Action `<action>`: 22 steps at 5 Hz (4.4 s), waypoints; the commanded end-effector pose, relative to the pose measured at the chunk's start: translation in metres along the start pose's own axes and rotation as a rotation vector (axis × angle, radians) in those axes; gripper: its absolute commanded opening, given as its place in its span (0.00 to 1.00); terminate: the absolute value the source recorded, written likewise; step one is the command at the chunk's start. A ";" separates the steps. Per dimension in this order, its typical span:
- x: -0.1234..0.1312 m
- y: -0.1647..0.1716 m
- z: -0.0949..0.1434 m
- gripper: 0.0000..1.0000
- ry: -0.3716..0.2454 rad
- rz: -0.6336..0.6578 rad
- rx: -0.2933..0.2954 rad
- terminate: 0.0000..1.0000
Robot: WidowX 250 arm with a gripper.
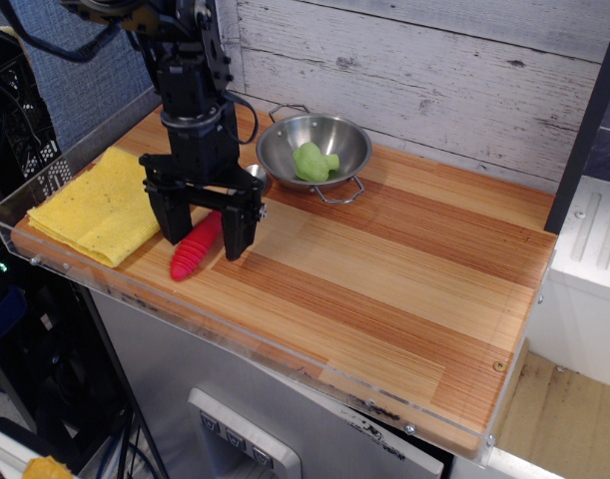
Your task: Place the red spoon on the yellow towel
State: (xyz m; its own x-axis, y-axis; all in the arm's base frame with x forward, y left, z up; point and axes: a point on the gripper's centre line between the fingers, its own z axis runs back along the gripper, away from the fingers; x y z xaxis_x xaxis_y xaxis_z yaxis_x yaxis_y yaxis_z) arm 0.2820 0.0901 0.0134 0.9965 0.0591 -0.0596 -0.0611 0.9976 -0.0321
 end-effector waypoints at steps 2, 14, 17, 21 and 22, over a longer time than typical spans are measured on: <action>0.007 -0.004 -0.001 0.00 -0.011 0.016 0.023 0.00; -0.022 0.102 0.036 0.00 -0.006 -0.062 0.019 0.00; -0.023 0.114 0.024 0.00 -0.001 -0.013 -0.002 0.00; -0.006 0.105 0.030 1.00 0.005 -0.022 0.023 0.00; -0.009 0.107 0.037 1.00 -0.017 -0.002 0.018 0.00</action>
State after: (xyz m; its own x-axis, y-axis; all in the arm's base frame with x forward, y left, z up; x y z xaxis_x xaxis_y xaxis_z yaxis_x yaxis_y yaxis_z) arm 0.2670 0.1920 0.0308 0.9950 0.0500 -0.0859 -0.0537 0.9977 -0.0418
